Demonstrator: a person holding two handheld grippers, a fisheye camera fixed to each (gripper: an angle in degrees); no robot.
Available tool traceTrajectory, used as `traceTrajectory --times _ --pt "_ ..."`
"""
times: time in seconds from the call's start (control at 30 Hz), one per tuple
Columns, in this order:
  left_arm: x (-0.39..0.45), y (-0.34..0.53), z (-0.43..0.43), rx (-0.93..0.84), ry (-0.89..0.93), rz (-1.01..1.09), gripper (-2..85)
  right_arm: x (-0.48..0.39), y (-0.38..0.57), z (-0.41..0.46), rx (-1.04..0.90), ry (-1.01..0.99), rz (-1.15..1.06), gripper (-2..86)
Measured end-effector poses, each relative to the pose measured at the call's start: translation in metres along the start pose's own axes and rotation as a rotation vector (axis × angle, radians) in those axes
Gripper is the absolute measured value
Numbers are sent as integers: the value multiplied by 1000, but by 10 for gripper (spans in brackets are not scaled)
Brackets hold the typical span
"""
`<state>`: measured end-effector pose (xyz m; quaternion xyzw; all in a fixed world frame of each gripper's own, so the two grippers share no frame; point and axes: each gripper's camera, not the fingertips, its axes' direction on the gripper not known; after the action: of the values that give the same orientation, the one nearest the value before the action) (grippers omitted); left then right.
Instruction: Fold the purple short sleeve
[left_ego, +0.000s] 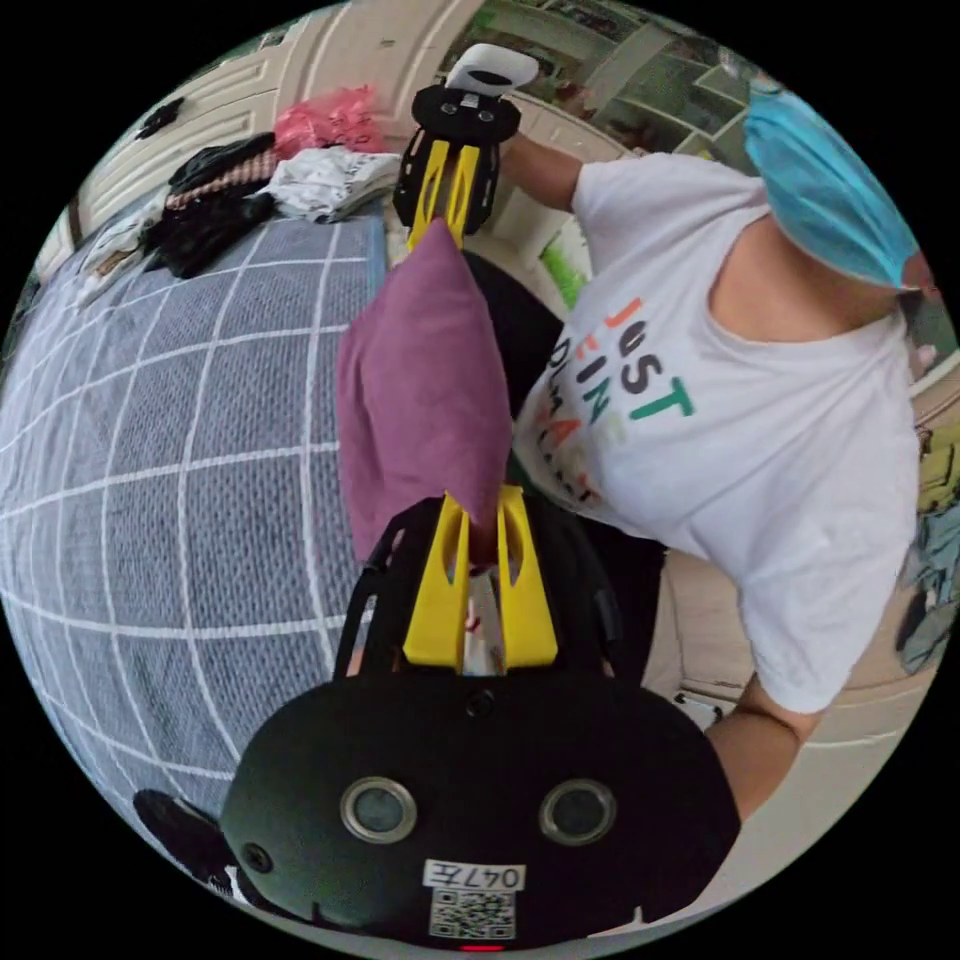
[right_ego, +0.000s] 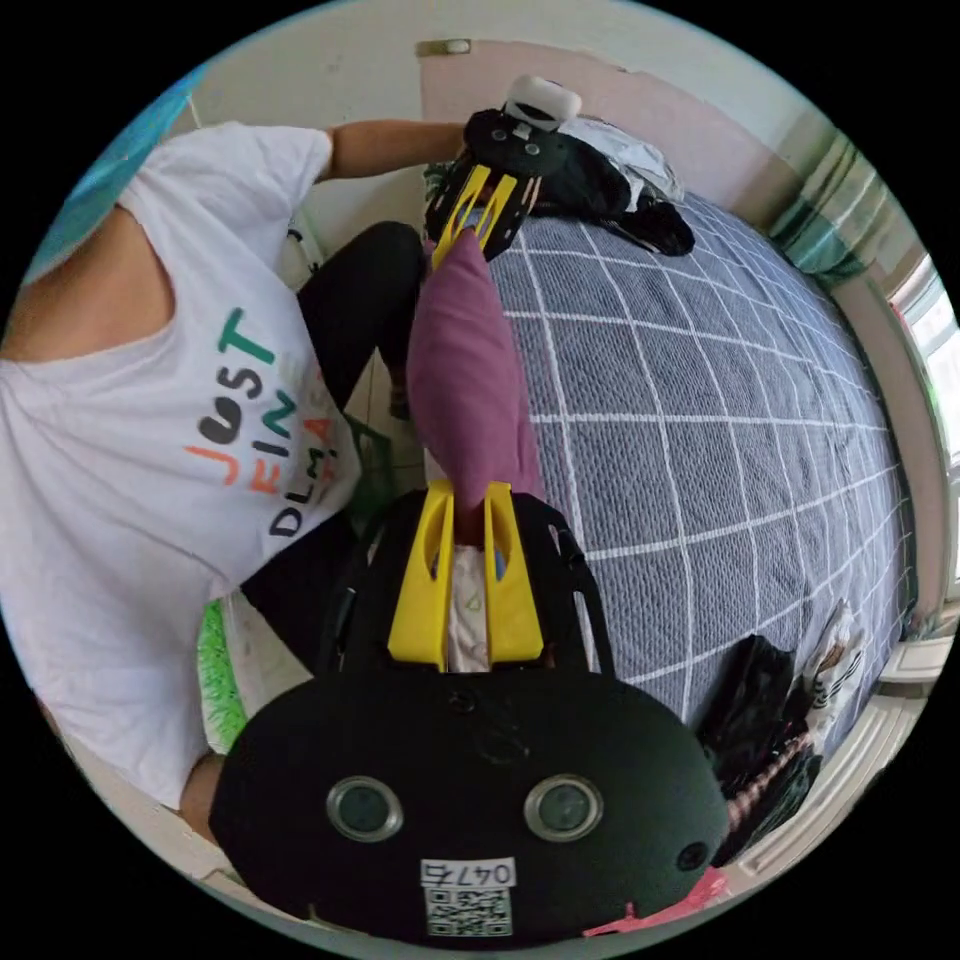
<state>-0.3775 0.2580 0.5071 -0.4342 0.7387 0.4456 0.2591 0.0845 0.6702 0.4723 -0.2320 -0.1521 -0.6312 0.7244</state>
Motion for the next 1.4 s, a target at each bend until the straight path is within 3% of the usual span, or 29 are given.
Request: traceTrajectory --times 0.13,0.3,0.4,0.53,0.67,0.73,0.8,0.87,0.93,1.0,1.07,1.13,1.27,1.4 --pt "-53 9 -23 84 65 -139 46 36 2 -19 28 -34 112 15" --pt "-179 53 -3 192 145 -465 98 138 19 41 33 -140 250 28" --pt "-209 73 4 175 58 -594 204 188 42 84 107 -243 356 51" --pt "-179 92 -28 277 -134 -644 235 189 86 53 381 -122 438 66" --pt "-91 68 -36 395 -359 -591 205 129 88 14 454 137 351 100" --pt "-54 29 -11 283 -512 -458 163 97 67 18 419 214 256 64" --pt "-23 -15 32 176 -713 -283 63 72 45 34 348 285 168 16" --pt "-24 -29 57 131 -832 -248 14 61 32 54 334 317 132 0" --pt "-52 -28 68 102 -792 -340 7 76 31 69 296 287 199 -4" --pt "-92 -4 66 237 -514 -487 1 97 38 93 193 284 254 -5" --pt "-101 9 62 301 -411 -528 -2 114 51 102 226 150 346 -5" --pt "-91 10 58 310 -425 -543 -4 107 51 90 231 178 327 -5" --pt "-39 -19 41 356 -702 -507 -7 73 34 48 359 330 239 -6" --pt "-69 -54 85 93 -762 -538 -7 74 -4 86 175 342 173 -7"
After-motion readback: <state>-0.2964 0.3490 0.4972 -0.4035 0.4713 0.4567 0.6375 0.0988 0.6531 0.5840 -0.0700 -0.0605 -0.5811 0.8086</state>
